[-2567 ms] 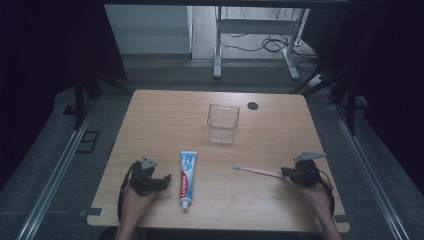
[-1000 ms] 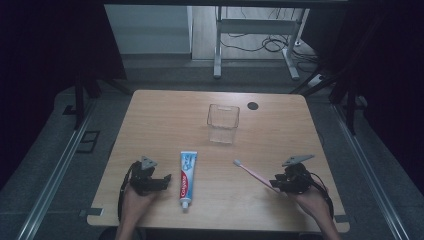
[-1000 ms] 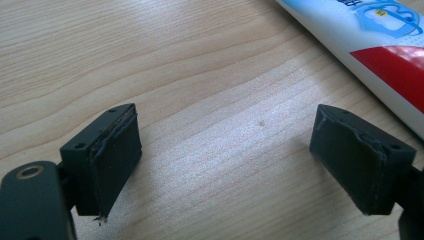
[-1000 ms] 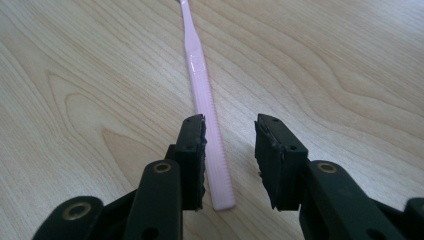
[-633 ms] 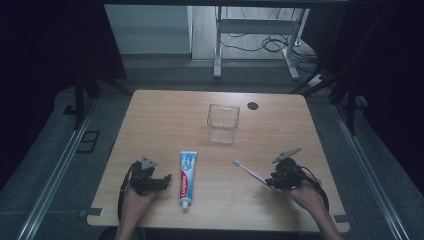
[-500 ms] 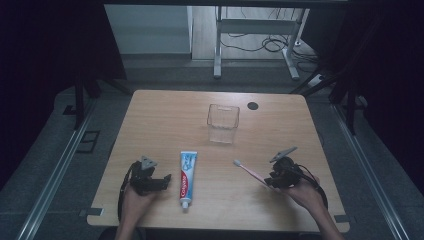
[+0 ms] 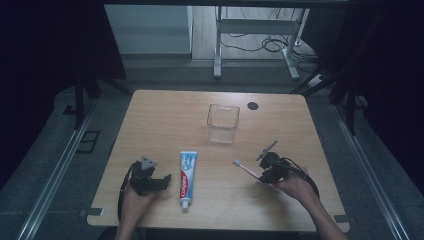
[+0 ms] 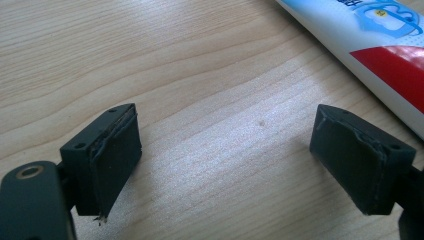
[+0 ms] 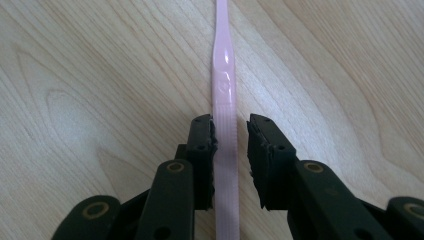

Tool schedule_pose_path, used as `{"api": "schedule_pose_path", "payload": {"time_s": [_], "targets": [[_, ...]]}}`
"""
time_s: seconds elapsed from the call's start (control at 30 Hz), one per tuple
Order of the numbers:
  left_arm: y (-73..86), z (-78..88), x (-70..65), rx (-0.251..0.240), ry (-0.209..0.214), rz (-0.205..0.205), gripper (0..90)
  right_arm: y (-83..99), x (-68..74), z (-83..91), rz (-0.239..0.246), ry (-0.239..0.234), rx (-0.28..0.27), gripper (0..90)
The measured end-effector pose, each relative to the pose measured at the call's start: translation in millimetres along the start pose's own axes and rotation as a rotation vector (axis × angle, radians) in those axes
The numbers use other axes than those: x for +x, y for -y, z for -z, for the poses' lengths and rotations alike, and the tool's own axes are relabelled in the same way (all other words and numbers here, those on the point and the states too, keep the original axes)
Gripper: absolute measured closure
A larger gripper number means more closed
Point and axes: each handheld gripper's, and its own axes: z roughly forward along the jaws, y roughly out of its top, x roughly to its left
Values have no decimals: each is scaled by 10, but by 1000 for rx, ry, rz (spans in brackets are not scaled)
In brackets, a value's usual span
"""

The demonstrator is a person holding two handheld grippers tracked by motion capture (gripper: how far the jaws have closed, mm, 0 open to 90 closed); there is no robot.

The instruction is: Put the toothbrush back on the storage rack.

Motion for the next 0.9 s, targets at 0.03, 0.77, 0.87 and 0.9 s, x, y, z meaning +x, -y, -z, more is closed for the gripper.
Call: {"api": "schedule_pose_path", "payload": {"time_s": [0.03,0.77,0.87,0.9], "targets": [[0,0,0,0,0,0,129,-22,2,-8,5,-1,9,721],[0,1,0,1,1,0,129,-254,30,-134,57,9,122,774],[0,1,0,1,0,0,129,-271,24,-137,49,2,134,778],[0,1,0,1,0,0,129,-275,23,-138,48,3,136,779]]}}
